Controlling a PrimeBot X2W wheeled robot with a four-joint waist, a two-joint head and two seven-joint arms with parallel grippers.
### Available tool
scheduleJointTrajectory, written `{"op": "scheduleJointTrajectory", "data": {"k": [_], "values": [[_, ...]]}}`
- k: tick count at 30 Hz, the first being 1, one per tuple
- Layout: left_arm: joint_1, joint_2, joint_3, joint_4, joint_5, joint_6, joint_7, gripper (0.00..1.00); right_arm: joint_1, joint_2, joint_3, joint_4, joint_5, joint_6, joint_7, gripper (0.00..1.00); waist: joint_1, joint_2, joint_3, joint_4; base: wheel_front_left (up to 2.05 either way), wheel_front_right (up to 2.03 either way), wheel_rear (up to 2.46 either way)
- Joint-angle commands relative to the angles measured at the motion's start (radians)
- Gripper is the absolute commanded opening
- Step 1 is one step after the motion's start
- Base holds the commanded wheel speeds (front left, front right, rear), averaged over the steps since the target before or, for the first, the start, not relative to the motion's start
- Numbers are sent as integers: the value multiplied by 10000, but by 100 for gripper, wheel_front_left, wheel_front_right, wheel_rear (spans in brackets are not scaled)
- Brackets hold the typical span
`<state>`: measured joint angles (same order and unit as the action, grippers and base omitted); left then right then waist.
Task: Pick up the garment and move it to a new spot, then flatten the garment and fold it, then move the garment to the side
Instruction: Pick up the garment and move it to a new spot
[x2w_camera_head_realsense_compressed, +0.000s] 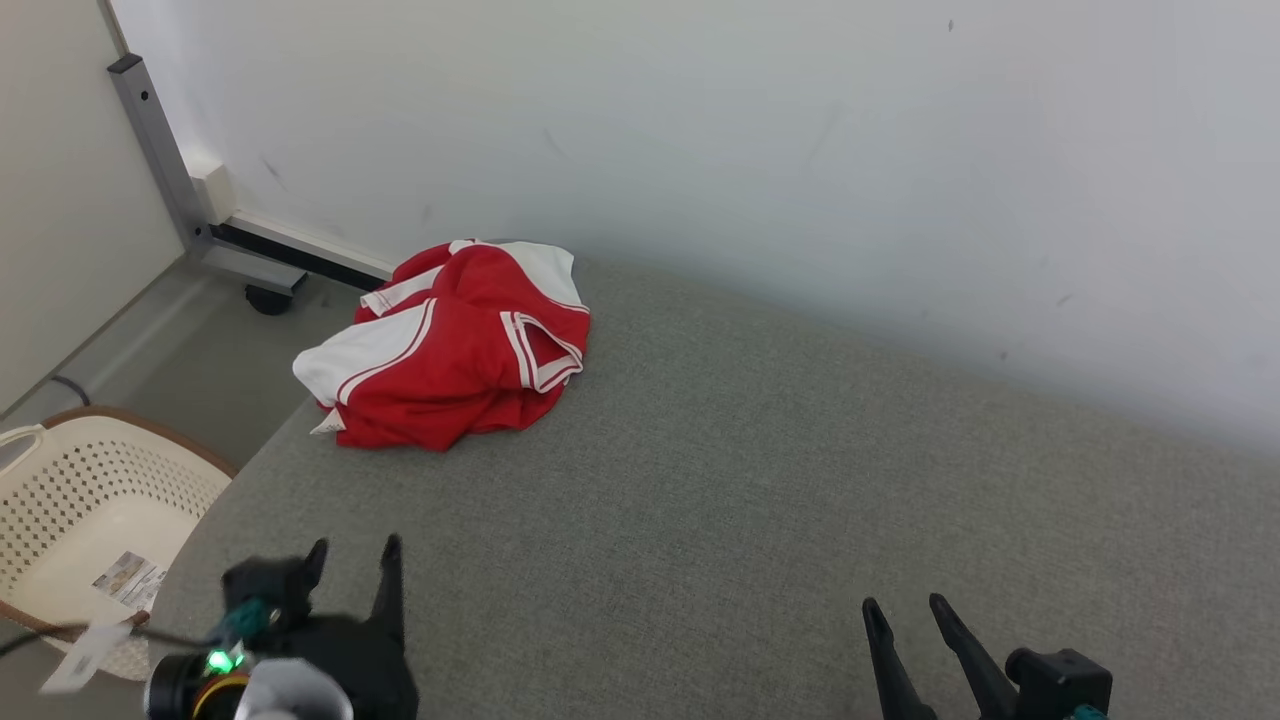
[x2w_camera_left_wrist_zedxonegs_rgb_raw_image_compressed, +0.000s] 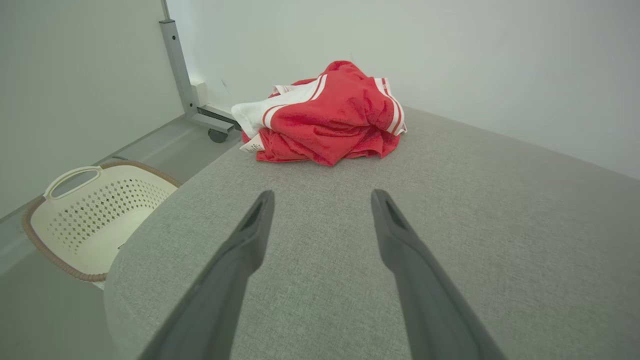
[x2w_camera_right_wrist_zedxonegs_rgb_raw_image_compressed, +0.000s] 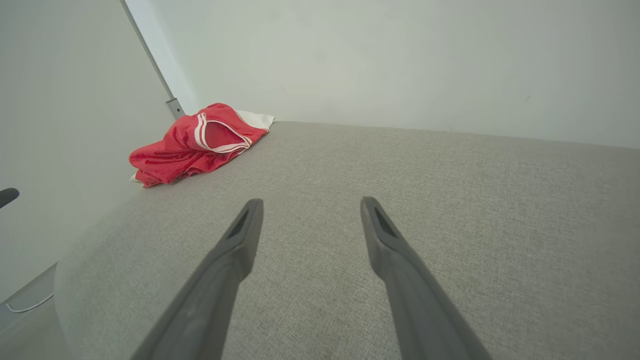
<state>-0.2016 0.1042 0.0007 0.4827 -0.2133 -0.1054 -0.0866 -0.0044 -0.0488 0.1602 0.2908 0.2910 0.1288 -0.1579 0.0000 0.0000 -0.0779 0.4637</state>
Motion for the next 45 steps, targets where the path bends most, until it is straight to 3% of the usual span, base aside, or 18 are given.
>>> {"op": "scheduleJointTrajectory", "data": {"k": [1, 5, 11, 22, 34, 42, 43, 44, 45], "values": [[-875, -79, -373, 579, 133, -83, 566, 100, 327, -28, -117, -145, -113, 37, 79, 100, 0, 0, -91, -71, 0, 0, 0], [-2306, 23, -572, 1930, 115, 30, 1472, 100, 599, -25, -21, -742, -395, 37, 567, 100, 0, 0, 145, -770, 0, 0, 0], [-3890, 425, -458, 3357, 26, 77, 1765, 100, 754, -24, 9, -2097, -1044, 37, 1572, 100, 0, 0, 1025, -1951, 0, 0, 0], [-5874, 1093, -565, 5184, 18, -43, 2156, 100, 403, -339, 170, -3941, -1492, 37, 2686, 100, 0, 0, 2775, -2947, 0, 0, 0], [-7003, 2262, -601, 6703, 196, 660, 2176, 100, 430, -646, 491, -4374, -1260, 37, 2964, 100, 0, 0, 3424, -3853, 0, 0, 0], [-7257, 3021, -533, 7279, 215, 1483, 1904, 100, 687, -811, 358, -4765, -1287, 35, 3179, 100, 0, 0, 3662, -4241, 0, 0, 0], [-7270, 3024, -524, 7312, 185, 1522, 1882, 85, 721, -805, 328, -4809, -1308, 37, 3179, 100, 0, 0, 3700, -4231, 0, 0, 0], [-7277, 3007, -538, 7320, 171, 1562, 1785, 14, 758, -789, 304, -4830, -1333, 37, 3177, 100, 0, 0, 3729, -4213, 0, 0, 0], [-7275, 2965, -576, 7329, 188, 1581, 1729, 0, 787, -767, 273, -4829, -1344, 35, 3170, 100, 0, 0, 3736, -4183, 0, 0, 0]]}}
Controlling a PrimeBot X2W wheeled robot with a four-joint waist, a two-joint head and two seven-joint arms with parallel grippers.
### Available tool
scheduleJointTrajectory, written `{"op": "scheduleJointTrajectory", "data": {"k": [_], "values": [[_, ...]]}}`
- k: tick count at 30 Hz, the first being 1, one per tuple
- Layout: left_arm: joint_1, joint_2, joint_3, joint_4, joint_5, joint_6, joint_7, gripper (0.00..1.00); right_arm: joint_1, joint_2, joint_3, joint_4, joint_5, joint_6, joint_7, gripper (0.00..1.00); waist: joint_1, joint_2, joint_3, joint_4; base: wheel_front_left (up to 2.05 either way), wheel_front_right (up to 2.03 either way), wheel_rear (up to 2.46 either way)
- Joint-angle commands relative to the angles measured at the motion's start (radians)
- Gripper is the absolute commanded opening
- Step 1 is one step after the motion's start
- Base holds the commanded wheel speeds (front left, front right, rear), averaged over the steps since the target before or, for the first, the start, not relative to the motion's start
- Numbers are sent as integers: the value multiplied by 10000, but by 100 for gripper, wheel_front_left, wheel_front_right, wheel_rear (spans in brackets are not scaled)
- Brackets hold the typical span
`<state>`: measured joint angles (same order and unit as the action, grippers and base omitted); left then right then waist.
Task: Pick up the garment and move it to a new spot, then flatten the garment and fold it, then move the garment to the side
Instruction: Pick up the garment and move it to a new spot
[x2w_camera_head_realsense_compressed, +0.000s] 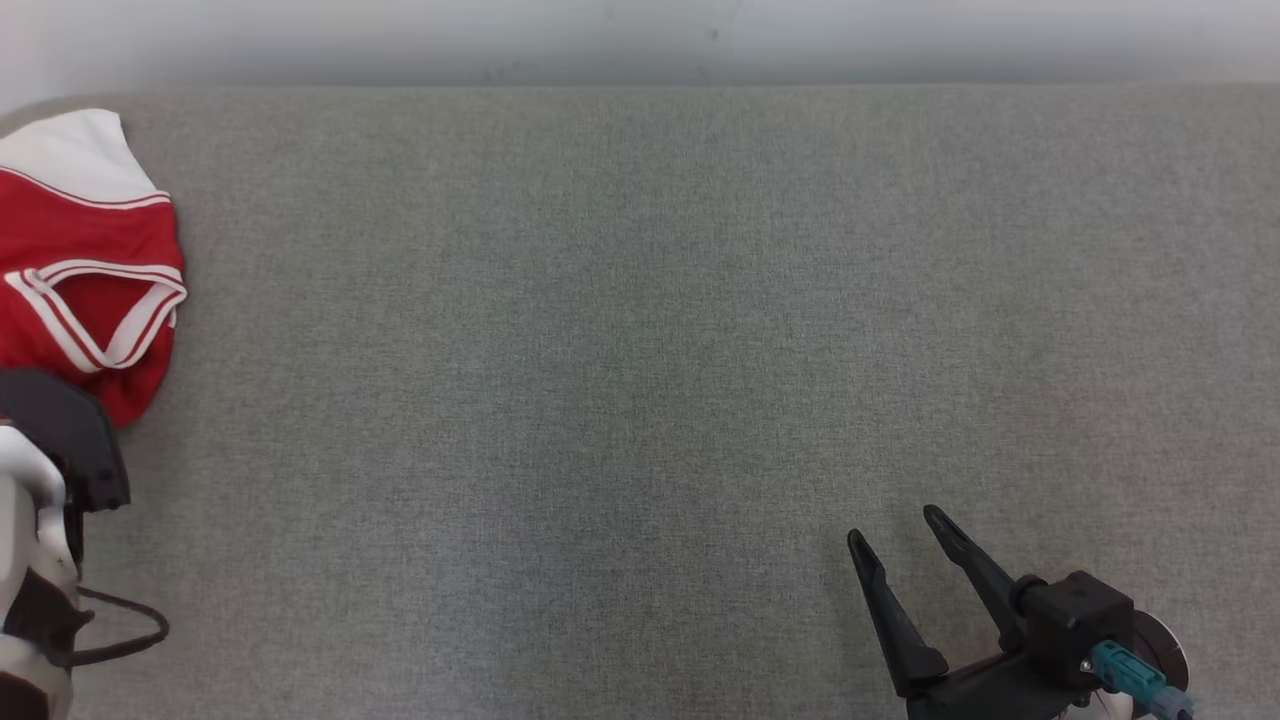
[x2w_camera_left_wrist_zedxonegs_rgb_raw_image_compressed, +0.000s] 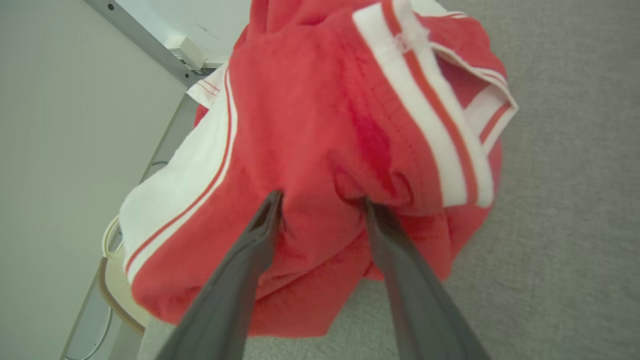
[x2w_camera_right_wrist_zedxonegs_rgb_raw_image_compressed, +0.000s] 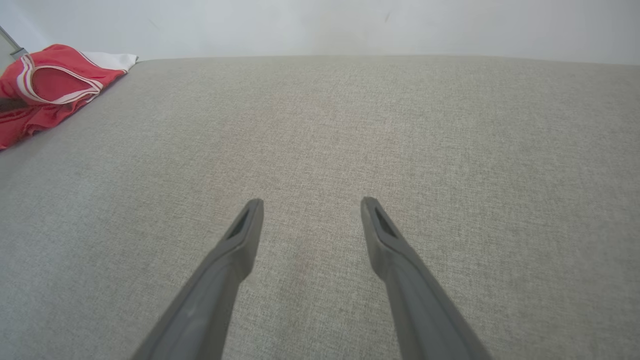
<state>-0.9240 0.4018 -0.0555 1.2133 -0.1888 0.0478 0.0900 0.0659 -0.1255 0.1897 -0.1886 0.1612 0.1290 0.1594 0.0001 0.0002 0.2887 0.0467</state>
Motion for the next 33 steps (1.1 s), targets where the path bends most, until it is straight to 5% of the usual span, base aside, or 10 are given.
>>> {"op": "scheduleJointTrajectory", "data": {"k": [1, 19, 33], "values": [[-42, -53, -43, 55, -50, 45, -94, 0, 96, 28, -30, -23, -54, 34, -9, 100, -1, -2, 63, 18, 0, 0, 0], [821, -303, -598, 114, -92, -853, -1033, 0, 562, 630, -177, 1500, 585, 35, -947, 100, -1, -2, -2786, 574, 0, 0, 0], [-760, -2624, -963, -1436, -634, -1358, -1329, 0, 852, 754, -1039, 2022, 876, 34, -1566, 100, -1, -2, -4276, 254, 0, 0, 0]]}}
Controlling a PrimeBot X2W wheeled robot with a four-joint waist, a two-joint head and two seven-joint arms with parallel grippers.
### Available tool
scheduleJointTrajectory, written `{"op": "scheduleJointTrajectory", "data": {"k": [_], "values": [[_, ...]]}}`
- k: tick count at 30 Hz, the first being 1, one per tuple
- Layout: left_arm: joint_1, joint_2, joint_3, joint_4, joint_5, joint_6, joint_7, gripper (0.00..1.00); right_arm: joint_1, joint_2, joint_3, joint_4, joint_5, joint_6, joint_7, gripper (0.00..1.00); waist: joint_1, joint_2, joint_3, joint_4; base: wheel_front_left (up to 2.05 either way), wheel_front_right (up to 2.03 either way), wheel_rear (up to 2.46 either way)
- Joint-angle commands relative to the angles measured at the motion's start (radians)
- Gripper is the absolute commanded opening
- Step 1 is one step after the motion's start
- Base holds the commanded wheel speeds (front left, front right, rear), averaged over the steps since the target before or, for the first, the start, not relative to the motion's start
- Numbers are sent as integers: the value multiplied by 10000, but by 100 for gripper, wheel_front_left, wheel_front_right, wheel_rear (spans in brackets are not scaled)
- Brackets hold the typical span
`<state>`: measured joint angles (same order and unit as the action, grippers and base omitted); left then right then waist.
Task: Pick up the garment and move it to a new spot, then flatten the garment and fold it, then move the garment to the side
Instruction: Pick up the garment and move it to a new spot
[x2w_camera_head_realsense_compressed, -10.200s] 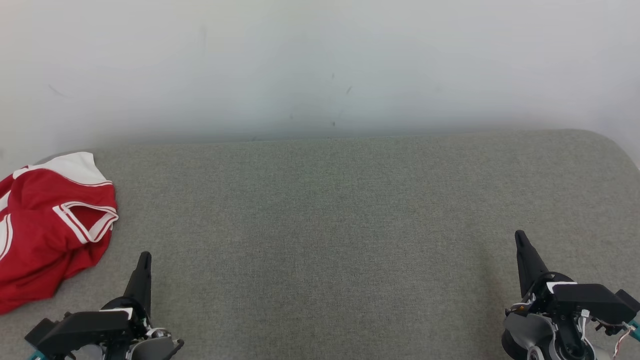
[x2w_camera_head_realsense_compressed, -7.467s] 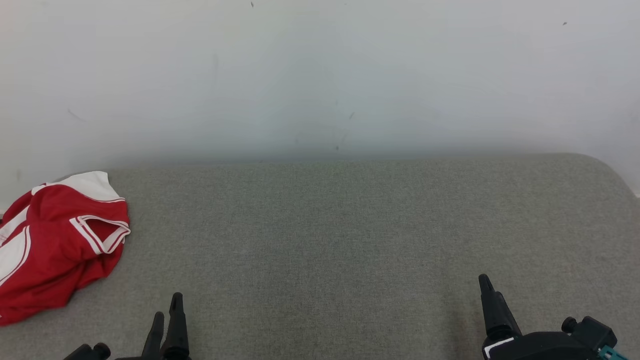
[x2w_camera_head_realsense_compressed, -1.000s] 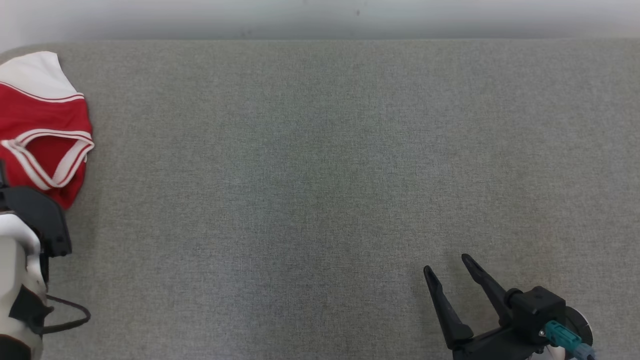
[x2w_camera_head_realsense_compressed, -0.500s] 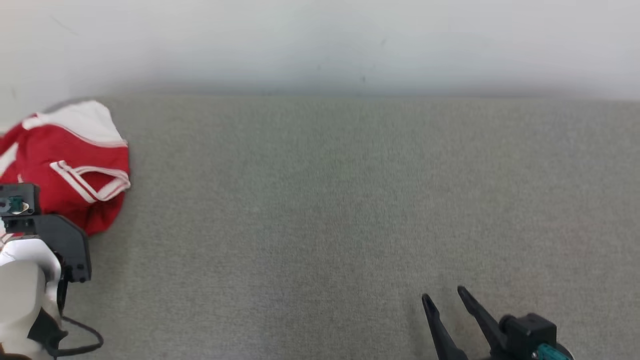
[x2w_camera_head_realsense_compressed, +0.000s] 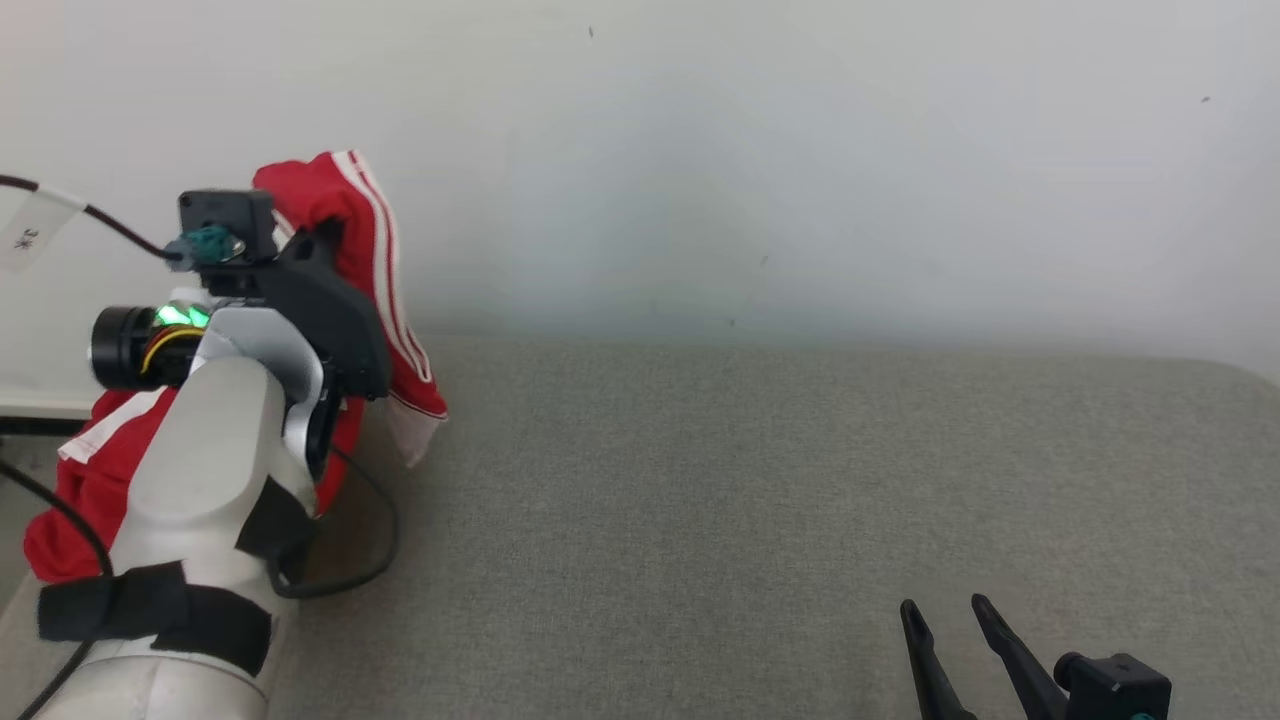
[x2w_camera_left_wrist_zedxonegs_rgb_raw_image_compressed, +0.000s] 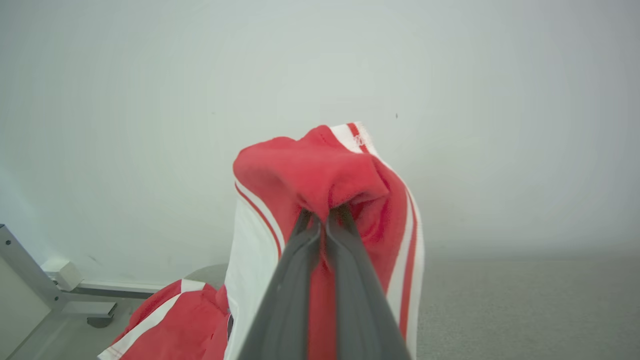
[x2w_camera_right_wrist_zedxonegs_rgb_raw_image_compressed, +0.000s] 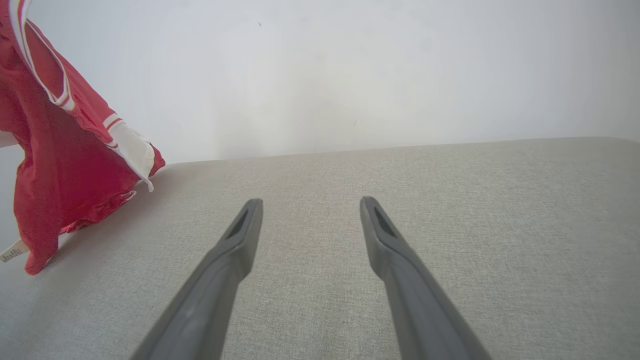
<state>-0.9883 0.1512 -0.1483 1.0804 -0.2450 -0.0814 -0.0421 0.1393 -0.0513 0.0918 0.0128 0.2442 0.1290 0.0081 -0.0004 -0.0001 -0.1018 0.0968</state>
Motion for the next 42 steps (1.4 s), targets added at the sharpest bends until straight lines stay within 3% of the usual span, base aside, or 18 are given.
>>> {"op": "scheduleJointTrajectory", "data": {"k": [1, 5, 9, 15, 21, 26, 32, 34, 42], "values": [[-183, -263, -78, -247, -142, -129, -9, 0, 148, 12, -97, 22, 42, 35, -49, 100, 4, 1, -428, -368, 0, 0, 0], [-347, -811, -300, -877, -557, -346, 5, 0, 264, 12, -253, -68, -80, 34, 54, 100, 4, 1, -543, -893, 0, 0, 0], [-362, -997, -852, -1750, -1356, -472, 119, 0, 241, 10, -322, -201, -135, 35, 142, 100, 4, 1, -558, -1507, 0, 0, 0], [153, -994, -2967, -4317, -4750, -443, 286, 0, 141, 6, -294, -312, -133, 35, 221, 100, 4, 1, -452, -2404, 0, 0, 0], [642, -995, -4406, -6049, -7476, 348, -35, 0, 177, 8, -392, -363, -105, 35, 206, 100, 4, 1, -250, -2862, 0, 0, 0], [1360, -900, -5137, -5222, -7487, 1029, -58, 0, 42, 9, -323, -367, -67, 34, 175, 100, 4, 1, -74, -3060, 0, 0, 0], [2393, -500, -5443, -3410, -7242, 1225, -307, 0, 25, 6, -247, -296, 6, 35, 122, 100, 4, 1, 49, -3134, 0, 0, 0], [2763, -358, -5591, -2561, -7079, 1375, -424, 100, -15, 9, -200, -257, -2, 35, 129, 100, 4, 1, 67, -3175, 0, 0, 0], [3287, -337, -5649, -676, -7250, 1211, -366, 100, 95, 8, -222, -269, -65, 35, 223, 100, 4, 1, 3, -2766, 0, 0, 0]]}}
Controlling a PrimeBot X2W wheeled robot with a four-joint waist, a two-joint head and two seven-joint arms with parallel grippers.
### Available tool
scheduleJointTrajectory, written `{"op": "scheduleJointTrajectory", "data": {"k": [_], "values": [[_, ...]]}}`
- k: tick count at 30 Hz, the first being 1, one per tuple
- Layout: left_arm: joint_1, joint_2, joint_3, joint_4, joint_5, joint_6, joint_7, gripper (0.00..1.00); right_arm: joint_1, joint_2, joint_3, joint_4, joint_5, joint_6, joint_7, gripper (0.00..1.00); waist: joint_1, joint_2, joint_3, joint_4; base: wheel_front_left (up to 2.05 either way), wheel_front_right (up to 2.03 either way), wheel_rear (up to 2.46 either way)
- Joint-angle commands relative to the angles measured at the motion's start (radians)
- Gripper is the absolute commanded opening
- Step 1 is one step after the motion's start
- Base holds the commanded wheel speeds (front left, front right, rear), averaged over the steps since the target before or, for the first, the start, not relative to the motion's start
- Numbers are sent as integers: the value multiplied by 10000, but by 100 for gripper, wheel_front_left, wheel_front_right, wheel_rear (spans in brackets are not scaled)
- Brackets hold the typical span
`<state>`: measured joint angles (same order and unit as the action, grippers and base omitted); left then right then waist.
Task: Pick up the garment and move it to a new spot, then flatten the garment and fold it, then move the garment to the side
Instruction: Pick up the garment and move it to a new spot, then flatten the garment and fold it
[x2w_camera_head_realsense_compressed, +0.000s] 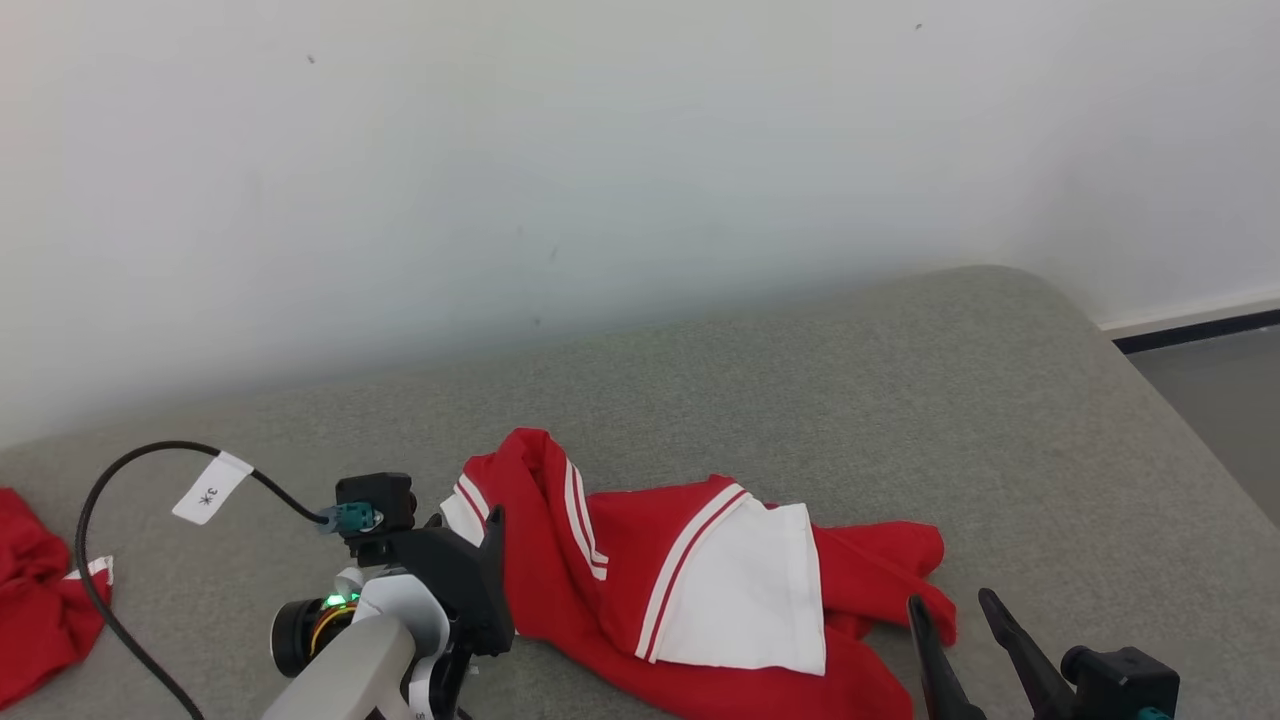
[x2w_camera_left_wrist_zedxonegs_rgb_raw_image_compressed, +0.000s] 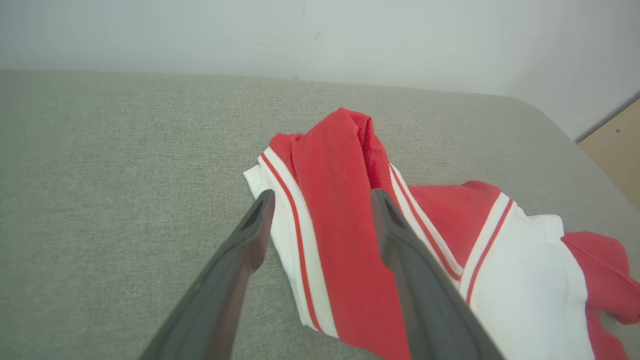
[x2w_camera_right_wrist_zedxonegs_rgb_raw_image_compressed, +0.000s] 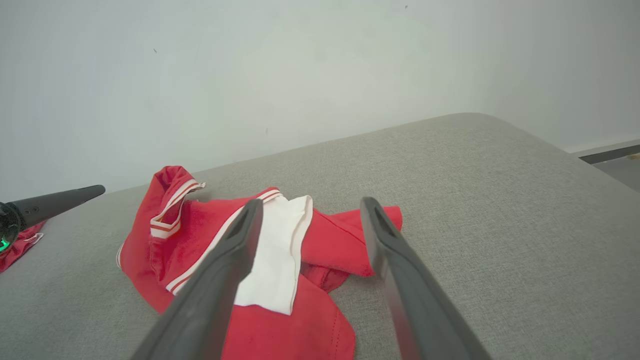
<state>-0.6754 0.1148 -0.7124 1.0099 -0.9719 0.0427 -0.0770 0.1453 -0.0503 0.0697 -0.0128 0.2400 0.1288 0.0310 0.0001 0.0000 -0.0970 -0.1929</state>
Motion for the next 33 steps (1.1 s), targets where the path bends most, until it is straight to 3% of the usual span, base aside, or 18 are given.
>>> {"op": "scheduleJointTrajectory", "data": {"k": [1, 11, 17, 23, 33], "values": [[167, 36, -38, 156, 45, -72, -14, 100, 50, -2, -6, -9, -4, 37, -6, 100, -1, 0, -77, 214, 0, 0, 0], [163, -125, -871, 258, 767, -773, -519, 100, 284, -2, -89, 76, 168, 37, -139, 100, -1, 0, -358, 862, 0, 0, 0], [507, -494, -1464, -195, 829, -913, -202, 100, 270, -2, 93, 104, 204, 37, -85, 100, -1, 0, -344, 629, 0, 0, 0], [950, -625, -1678, -333, 512, -604, 318, 100, 154, -2, 133, 15, 35, 37, 25, 100, -1, 0, -89, -108, 0, 0, 0], [1062, -642, -1768, -108, 210, 69, 195, 100, 162, -1, 55, -132, 55, 37, 94, 100, -1, 0, 280, -1092, 0, 0, 0]]}}
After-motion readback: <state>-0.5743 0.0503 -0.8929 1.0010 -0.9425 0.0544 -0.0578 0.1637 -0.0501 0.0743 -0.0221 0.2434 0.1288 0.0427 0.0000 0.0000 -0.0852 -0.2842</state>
